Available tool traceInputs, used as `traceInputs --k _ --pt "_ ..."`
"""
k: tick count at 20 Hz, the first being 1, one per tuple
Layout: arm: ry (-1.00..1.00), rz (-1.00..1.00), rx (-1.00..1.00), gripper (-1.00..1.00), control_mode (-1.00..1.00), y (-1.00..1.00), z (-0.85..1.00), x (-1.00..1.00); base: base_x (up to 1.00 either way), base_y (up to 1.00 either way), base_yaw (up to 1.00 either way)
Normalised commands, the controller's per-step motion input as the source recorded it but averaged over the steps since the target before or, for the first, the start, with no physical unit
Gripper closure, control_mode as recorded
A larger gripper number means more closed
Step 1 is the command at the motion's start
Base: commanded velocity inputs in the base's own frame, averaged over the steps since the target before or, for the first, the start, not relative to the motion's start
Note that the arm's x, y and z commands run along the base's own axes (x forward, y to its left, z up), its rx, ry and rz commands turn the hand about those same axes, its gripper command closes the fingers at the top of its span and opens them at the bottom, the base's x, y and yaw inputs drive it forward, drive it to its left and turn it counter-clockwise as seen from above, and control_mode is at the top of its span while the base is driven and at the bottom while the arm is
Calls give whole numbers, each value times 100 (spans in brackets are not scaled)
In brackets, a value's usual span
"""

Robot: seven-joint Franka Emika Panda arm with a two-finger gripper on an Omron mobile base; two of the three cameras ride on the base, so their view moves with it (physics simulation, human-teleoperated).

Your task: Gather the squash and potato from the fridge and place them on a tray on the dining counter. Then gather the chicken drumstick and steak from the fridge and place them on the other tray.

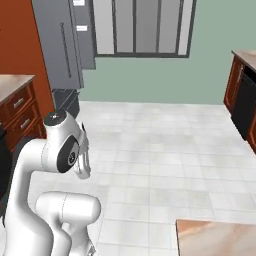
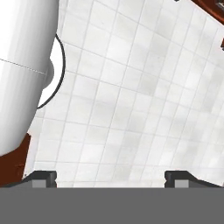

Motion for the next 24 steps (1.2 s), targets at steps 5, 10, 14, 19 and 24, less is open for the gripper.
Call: traceInputs --k 5,10,14,19,24 --pt "0 0 0 -100 100 0 0 0 100 13 0" --pt "0 0 0 -100 100 0 0 0 97 24 -3" --pt "0 0 0 -100 100 0 0 0 96 11 -5" --pt "0 0 0 -100 100 0 0 0 100 20 -9" --pt "0 0 0 -100 100 0 0 0 100 -1 1"
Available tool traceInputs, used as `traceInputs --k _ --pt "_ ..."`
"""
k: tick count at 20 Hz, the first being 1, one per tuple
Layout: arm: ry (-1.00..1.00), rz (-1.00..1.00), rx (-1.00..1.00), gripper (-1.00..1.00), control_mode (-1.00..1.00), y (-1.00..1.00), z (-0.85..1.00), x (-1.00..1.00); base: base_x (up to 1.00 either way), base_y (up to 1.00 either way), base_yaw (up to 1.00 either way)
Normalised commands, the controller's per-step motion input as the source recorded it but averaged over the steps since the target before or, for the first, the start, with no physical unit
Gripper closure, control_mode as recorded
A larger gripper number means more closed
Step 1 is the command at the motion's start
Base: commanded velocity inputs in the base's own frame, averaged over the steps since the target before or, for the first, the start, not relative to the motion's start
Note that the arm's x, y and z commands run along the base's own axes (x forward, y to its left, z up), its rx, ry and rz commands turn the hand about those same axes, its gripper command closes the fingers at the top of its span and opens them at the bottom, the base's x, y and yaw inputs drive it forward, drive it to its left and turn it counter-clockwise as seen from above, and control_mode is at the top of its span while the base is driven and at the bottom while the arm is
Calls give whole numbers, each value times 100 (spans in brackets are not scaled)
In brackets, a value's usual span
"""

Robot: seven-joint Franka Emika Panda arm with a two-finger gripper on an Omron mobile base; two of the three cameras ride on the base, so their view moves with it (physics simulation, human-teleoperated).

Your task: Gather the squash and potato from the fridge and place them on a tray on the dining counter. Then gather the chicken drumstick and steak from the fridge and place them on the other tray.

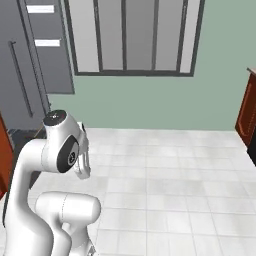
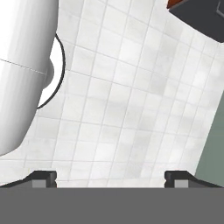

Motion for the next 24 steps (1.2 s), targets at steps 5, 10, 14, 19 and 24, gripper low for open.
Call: traceInputs --k 5,10,14,19,24 --pt "0 0 0 -100 100 0 0 0 83 -29 14" --pt "0 0 0 -100 100 0 0 0 80 -32 25" --pt "0 0 0 -100 100 0 0 0 80 -40 30" --pt "0 0 0 -100 100 0 0 0 81 -45 35" --pt "0 0 0 -100 100 0 0 0 77 -50 39"
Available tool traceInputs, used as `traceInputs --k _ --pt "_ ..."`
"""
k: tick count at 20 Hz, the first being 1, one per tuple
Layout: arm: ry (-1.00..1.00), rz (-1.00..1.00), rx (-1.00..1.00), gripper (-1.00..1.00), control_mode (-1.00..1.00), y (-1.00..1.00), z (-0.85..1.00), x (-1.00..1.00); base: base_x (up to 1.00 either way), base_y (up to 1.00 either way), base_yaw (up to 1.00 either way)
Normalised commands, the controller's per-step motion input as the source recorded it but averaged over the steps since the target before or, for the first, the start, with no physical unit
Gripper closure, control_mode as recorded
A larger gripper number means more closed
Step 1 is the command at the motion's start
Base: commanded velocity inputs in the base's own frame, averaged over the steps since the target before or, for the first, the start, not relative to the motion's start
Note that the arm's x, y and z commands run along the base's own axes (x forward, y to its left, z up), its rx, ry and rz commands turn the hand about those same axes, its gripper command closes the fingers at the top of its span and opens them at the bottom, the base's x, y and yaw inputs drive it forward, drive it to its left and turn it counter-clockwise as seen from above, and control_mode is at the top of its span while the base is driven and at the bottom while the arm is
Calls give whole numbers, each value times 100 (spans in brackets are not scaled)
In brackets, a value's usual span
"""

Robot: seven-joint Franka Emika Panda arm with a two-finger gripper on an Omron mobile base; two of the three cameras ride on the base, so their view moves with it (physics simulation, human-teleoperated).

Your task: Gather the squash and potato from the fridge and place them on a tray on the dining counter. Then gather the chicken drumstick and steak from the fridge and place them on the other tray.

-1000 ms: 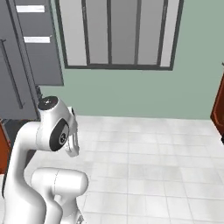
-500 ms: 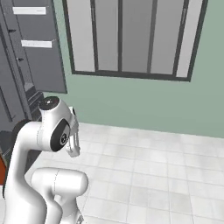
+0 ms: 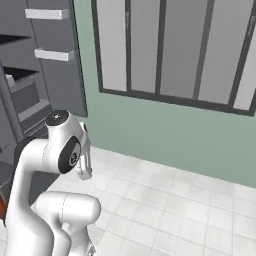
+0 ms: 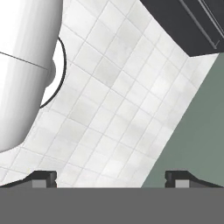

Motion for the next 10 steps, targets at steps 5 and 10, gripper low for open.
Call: traceInputs --k 5,10 --pt "0 0 0 -100 100 0 0 0 72 -49 39" --pt "0 0 0 -100 100 0 0 0 61 -52 41"
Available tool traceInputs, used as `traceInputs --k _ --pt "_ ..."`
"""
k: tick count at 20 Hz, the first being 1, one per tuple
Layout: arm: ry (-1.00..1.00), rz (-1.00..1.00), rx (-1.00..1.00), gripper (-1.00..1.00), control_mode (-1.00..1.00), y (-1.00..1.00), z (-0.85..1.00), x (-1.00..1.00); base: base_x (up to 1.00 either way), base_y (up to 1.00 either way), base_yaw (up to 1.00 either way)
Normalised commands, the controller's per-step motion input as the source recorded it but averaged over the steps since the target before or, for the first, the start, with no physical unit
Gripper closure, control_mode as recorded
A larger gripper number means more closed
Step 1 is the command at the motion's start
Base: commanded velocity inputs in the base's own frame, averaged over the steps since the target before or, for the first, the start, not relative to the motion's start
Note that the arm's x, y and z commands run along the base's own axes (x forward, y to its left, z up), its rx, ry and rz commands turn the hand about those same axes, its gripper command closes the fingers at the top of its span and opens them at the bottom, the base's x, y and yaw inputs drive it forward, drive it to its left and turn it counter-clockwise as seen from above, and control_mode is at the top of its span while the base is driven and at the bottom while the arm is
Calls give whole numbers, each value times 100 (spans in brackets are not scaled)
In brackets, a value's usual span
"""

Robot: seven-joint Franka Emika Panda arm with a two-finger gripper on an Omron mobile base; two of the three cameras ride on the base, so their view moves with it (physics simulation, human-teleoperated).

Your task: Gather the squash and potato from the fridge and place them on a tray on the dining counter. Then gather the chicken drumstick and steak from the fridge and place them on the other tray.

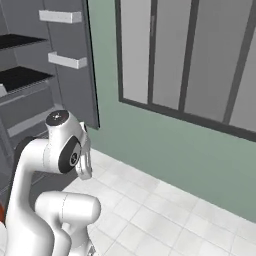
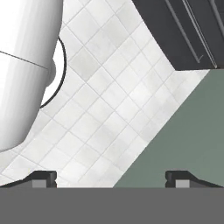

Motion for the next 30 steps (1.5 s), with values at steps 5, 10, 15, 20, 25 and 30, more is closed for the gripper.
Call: traceInputs --k 5,10,15,20,25,30 --pt "0 0 0 -100 100 0 0 0 52 -48 40" --pt "0 0 0 -100 100 0 0 0 40 -41 38" --pt "0 0 0 -100 100 0 0 0 34 -34 37" --pt "0 0 0 -100 100 0 0 0 29 -24 35" --pt "0 0 0 -100 100 0 0 0 27 -29 36" --pt "0 0 0 -100 100 0 0 0 25 -32 36"
